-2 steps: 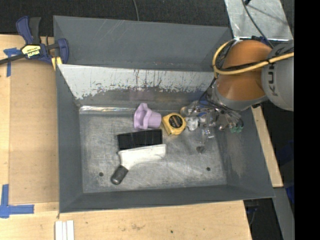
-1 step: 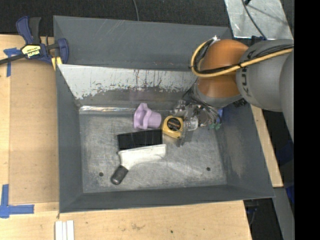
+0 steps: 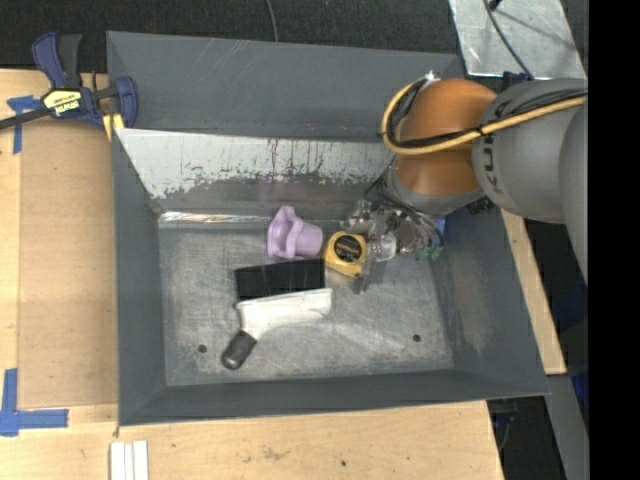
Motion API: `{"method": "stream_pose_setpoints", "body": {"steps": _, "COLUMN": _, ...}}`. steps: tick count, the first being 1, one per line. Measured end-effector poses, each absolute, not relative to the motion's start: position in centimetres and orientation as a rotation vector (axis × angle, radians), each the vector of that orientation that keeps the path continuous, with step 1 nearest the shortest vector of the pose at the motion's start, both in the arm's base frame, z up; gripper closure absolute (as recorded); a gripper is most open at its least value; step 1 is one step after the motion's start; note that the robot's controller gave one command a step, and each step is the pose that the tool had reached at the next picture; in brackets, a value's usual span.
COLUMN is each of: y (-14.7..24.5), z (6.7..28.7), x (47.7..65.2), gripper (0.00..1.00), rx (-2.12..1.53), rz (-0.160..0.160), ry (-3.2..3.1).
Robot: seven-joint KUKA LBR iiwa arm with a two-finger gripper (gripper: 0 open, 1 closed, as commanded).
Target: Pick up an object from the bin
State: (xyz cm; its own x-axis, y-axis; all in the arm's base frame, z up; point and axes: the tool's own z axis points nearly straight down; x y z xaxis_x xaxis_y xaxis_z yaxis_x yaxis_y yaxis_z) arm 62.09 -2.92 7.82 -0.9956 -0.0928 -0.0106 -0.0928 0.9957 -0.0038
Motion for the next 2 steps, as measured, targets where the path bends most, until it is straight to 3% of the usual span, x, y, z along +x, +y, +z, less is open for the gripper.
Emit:
{"method": "stream_pose_setpoints", "body": {"steps": 1, "y": -1.12, "z": 22.88, "x": 60.85, "gripper": 1.00, "rx": -0.188, "rz": -0.002, "ry": 3.129}}
{"method": "stream_pose_setpoints", "body": {"steps": 2, "y": -1.12, "z": 22.73, "x": 60.78, "gripper": 1.00, "rx": -0.189, "rz": -0.001, "ry": 3.132}}
